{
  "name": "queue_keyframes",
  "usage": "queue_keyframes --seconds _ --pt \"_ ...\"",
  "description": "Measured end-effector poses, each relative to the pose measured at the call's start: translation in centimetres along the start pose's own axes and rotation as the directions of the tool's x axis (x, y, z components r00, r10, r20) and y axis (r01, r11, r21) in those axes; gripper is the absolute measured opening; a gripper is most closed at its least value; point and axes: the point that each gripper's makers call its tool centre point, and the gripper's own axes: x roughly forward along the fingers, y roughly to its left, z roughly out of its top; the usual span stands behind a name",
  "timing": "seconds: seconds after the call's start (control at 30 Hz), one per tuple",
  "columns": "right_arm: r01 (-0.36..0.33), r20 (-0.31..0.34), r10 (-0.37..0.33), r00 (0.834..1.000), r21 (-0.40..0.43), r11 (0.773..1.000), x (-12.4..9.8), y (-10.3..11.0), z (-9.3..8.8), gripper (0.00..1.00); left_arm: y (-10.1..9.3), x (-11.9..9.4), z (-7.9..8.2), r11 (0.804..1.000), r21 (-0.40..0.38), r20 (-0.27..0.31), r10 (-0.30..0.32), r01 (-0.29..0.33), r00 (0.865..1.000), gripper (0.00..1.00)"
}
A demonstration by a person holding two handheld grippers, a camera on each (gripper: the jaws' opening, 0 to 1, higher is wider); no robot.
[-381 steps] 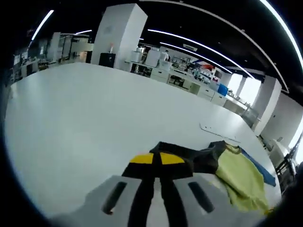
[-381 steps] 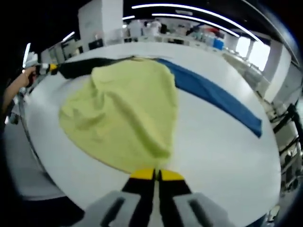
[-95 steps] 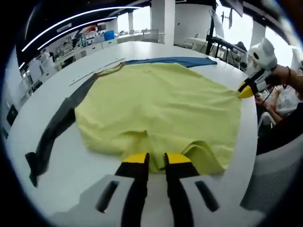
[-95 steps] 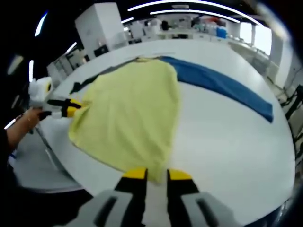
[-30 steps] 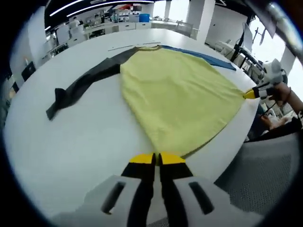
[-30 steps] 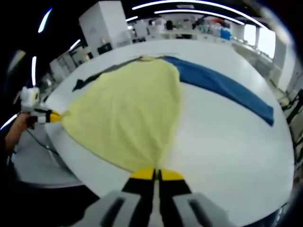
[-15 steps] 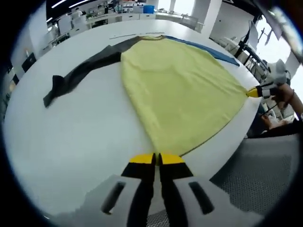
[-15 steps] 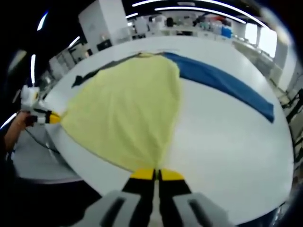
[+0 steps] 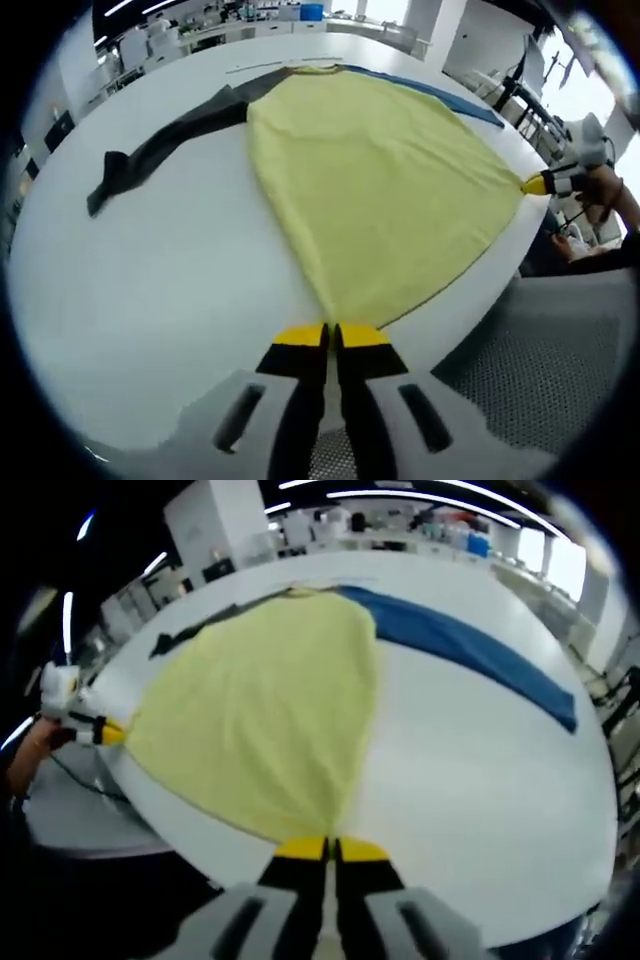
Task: Fold the garment on the visible template until the final outline fits inside the template.
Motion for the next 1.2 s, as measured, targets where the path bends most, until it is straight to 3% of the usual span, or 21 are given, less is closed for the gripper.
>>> queue_keyframes --seconds 0.33,0.83,1.0,1.2 --pt "0.003 -0.017 -0.003 1.0 0.01 1.0 -0.15 0.15 -0.4 0.0 -0.35 -0.14 -0.32 1.0 0.022 -0.007 0.003 -0.003 1.0 0.0" --pt "0.005 -0.02 -0.005 1.0 0.036 0.999 0.08 -0.05 -0.7 0.0 -0.47 -0.19 -0.28 1.0 -0.01 0.005 -0.002 0.002 1.0 0.02" --pt "-0.003 -0.021 0.004 1.0 0.015 1.0 0.04 0.11 -0.73 0.0 -0.53 -0.22 -0.22 0.998 -0.053 0.014 -0.023 0.024 1.0 0.06" --pt "-0.019 -0.018 0.019 1.0 -0.001 1.0 0.03 0.71 -0.53 0.08 -0.8 -0.34 0.26 0.996 -0.069 0.03 -0.045 0.047 0.999 0.21"
